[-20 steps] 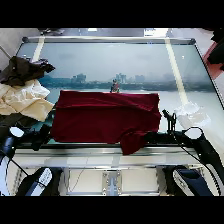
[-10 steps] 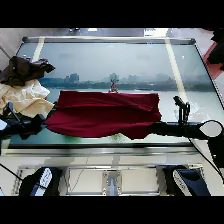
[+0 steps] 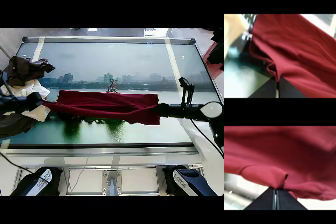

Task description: Fold the shirts.

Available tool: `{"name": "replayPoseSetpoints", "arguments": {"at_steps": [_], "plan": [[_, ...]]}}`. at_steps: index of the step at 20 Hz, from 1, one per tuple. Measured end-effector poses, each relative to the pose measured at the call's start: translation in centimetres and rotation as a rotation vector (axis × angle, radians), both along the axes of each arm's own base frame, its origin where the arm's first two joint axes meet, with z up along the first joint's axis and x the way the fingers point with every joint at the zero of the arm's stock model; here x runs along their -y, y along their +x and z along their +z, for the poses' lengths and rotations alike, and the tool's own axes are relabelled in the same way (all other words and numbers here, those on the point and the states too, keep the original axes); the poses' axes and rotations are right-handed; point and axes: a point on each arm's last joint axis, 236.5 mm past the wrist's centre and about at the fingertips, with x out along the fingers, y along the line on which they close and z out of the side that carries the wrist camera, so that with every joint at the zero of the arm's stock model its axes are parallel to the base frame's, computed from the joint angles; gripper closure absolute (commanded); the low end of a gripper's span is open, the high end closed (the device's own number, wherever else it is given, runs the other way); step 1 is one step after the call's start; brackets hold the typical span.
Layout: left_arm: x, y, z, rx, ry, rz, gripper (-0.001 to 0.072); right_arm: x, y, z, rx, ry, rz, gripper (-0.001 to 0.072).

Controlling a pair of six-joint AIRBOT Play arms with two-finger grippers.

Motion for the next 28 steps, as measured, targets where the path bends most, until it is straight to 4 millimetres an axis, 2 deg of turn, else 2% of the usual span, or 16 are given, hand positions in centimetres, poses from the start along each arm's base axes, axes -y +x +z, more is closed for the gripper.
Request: {"name": "replayPoseSetpoints", "arguments": {"at_steps": [5,9,14,17,18,19,20,21,22,23,25,28], "plan": [[0.1,6.9,-2.3,-0.033,0.048,-0.04,0.0694,2.3,6.8,-1.0,0.029,-0.093,-0.038,0.0686],[1.4,10.9,-5.3,-0.074,0.089,-0.096,0.0693,3.4,10.6,-4.5,-0.009,-0.121,-0.065,0.0686],[3.0,13.1,-10.1,-0.129,0.149,-0.143,0.0692,4.1,13.4,-10.1,-0.064,-0.128,-0.107,0.0685],[2.8,13.5,-11.9,-0.155,0.173,-0.137,0.0684,4.4,14.4,-12.7,-0.084,-0.132,-0.126,0.0684],[2.8,13.7,-12.2,-0.154,0.177,-0.131,0.0648,4.5,14.6,-13.1,-0.083,-0.132,-0.134,0.0683],[2.8,13.9,-12.3,-0.151,0.179,-0.128,0.0432,4.6,14.8,-13.6,-0.085,-0.135,-0.136,0.0675],[2.8,14.1,-12.3,-0.147,0.18,-0.126,0.019,4.7,15.0,-13.8,-0.083,-0.137,-0.141,0.0624],[2.8,14.4,-12.1,-0.139,0.179,-0.122,0.0095,4.9,15.1,-13.9,-0.081,-0.138,-0.146,0.0461],[2.9,14.8,-11.5,-0.123,0.173,-0.117,0.0096,5.0,15.3,-13.9,-0.08,-0.138,-0.146,0.0293],[3.1,15.3,-10.8,-0.106,0.167,-0.115,0.0096,5.1,15.4,-13.6,-0.079,-0.135,-0.144,0.0263],[3.3,16.4,-8.4,-0.062,0.157,-0.111,0.0096,5.2,15.6,-11.7,-0.07,-0.123,-0.131,0.0263],[4.0,18.0,-3.7,0.031,0.126,-0.103,0.0096,6.1,16.1,-6.6,0.001,-0.112,-0.132,0.026]]}}
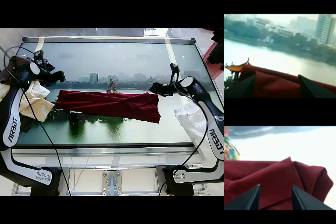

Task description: Fold the shirts.

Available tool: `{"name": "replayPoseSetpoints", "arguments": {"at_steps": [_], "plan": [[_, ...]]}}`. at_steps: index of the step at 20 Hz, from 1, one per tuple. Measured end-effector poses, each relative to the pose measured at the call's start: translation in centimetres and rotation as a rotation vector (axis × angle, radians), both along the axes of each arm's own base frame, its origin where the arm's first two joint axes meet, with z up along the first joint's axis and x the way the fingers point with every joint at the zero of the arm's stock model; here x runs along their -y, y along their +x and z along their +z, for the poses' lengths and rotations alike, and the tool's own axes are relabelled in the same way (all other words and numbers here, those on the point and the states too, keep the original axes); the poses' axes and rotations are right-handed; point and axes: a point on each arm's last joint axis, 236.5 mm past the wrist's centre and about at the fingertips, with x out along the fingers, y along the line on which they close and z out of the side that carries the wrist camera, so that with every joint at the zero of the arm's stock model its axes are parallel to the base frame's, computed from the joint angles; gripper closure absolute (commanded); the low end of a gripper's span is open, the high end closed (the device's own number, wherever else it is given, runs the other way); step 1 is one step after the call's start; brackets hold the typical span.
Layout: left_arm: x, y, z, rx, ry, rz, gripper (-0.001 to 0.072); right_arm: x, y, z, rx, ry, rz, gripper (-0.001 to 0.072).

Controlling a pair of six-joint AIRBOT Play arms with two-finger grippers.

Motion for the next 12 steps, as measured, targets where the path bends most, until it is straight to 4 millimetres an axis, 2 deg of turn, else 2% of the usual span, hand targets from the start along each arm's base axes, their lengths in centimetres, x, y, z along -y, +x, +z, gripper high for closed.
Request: {"name": "replayPoseSetpoints", "arguments": {"at_steps": [2,4,7,8,10,12], "plan": [[1.1,0.8,3.2,0.068,-0.054,-0.007,0.0095,1.3,-0.6,2.3,0.017,-0.008,-0.003,0.0198],[2.8,1.3,5.6,0.128,-0.097,-0.057,0.0096,3.0,-2.6,2.2,-0.046,-0.01,0.0,0.0191],[6.1,1.3,7.5,0.184,-0.108,-0.184,0.0096,5.6,-5.9,-0.1,-0.162,0.017,-0.03,0.018],[7.5,1.1,7.9,0.201,-0.097,-0.241,0.0096,6.2,-6.8,-0.9,-0.191,0.04,-0.041,0.0109],[10.7,0.7,8.4,0.238,-0.06,-0.365,0.0097,6.6,-7.9,-2.7,-0.231,0.115,-0.052,0.0094],[14.0,0.3,9.0,0.286,-0.02,-0.473,0.0097,6.3,-7.9,-4.0,-0.242,0.206,-0.056,0.0093]]}}
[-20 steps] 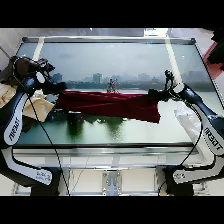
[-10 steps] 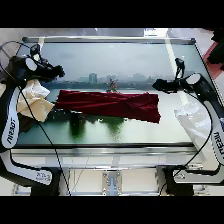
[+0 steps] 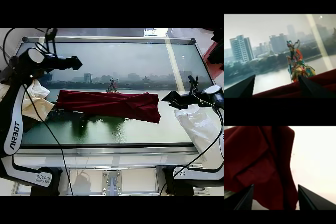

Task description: Fold the shirts.

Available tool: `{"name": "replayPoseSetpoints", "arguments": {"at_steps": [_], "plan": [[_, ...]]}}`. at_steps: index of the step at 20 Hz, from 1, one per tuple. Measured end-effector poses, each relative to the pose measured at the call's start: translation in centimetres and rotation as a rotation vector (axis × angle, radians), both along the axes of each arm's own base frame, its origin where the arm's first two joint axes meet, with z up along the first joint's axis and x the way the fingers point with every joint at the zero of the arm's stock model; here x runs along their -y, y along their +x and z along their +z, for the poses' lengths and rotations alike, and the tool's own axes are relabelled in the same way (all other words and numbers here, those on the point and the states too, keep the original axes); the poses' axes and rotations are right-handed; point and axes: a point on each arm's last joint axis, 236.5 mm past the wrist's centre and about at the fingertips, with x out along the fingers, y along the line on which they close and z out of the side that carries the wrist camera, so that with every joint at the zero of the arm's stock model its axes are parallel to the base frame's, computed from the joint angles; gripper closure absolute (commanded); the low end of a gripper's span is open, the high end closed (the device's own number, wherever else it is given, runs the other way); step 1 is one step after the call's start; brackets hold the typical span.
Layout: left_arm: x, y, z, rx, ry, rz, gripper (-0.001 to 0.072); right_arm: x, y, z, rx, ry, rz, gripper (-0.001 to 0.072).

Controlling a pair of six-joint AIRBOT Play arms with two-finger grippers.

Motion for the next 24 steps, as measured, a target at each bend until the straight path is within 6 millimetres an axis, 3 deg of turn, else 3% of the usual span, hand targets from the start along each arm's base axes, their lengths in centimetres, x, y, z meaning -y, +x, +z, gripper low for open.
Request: {"name": "replayPoseSetpoints", "arguments": {"at_steps": [4,8,14,19,20,22,23,24], "plan": [[5.2,-1.0,0.4,0.085,0.081,-0.137,0.0097,-1.2,0.3,-3.0,-0.022,0.135,0.005,0.0093],[8.1,-2.2,0.0,0.123,0.168,-0.223,0.0098,-1.6,0.4,-5.7,-0.04,0.181,0.015,0.0093],[9.7,-3.0,-0.2,0.142,0.208,-0.268,0.0099,-2.7,2.0,-7.1,-0.01,0.174,0.004,0.0096],[9.9,-3.2,-0.3,0.141,0.216,-0.277,0.0099,-6.1,2.7,-7.9,-0.004,0.177,0.053,0.0111],[10.0,-3.2,-0.3,0.138,0.217,-0.28,0.01,-6.8,2.7,-8.0,-0.005,0.176,0.065,0.0171],[9.9,-3.4,-0.5,0.129,0.222,-0.284,0.0108,-7.6,2.6,-8.4,-0.012,0.162,0.083,0.0436],[9.9,-3.5,-0.6,0.125,0.223,-0.287,0.0108,-7.8,2.4,-8.7,-0.018,0.15,0.093,0.062],[9.9,-3.5,-0.6,0.123,0.223,-0.288,0.0112,-8.1,2.2,-8.8,-0.025,0.151,0.1,0.0682]]}}
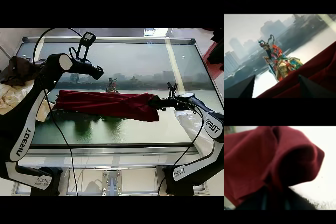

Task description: Fold the shirts.

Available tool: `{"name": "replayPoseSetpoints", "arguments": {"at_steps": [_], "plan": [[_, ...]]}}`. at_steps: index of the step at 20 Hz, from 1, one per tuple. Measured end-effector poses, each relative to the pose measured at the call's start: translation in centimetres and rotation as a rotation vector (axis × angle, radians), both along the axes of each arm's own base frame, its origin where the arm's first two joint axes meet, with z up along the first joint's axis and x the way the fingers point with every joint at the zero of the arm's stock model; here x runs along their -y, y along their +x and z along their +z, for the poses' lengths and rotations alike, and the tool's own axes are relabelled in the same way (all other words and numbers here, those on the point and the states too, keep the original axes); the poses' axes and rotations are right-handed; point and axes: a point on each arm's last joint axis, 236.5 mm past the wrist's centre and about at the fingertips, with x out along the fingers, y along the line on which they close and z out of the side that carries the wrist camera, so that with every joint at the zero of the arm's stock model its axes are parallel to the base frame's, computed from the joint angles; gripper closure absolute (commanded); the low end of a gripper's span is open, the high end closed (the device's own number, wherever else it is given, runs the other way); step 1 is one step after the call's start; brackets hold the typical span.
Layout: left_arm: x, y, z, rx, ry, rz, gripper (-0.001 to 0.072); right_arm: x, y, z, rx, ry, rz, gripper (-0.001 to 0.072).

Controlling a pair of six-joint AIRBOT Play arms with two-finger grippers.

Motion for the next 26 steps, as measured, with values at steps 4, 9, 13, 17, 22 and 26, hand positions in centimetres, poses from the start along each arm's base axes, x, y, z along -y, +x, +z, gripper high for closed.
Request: {"name": "replayPoseSetpoints", "arguments": {"at_steps": [4,9,13,17,22,26], "plan": [[0.1,-0.2,-1.7,-0.064,-0.005,0.018,0.0689,-0.8,-0.1,0.8,0.005,0.021,0.012,0.0684],[1.5,-2.4,-9.6,-0.31,0.018,0.006,0.069,-1.8,-0.1,5.1,0.073,0.053,0.045,0.0684],[4.7,-5.7,-17.2,-0.494,0.068,-0.058,0.069,-1.8,-0.6,9.3,0.142,0.024,0.075,0.0684],[8.5,-9.1,-22.1,-0.583,0.109,-0.126,0.069,-0.8,-2.5,12.2,0.165,-0.068,0.122,0.0684],[13.1,-12.2,-23.8,-0.601,0.108,-0.18,0.069,3.4,-3.3,16.5,0.209,-0.166,0.107,0.0685],[15.9,-12.9,-21.5,-0.585,0.102,-0.216,0.0688,5.6,-2.7,20.8,0.276,-0.214,0.099,0.0685]]}}
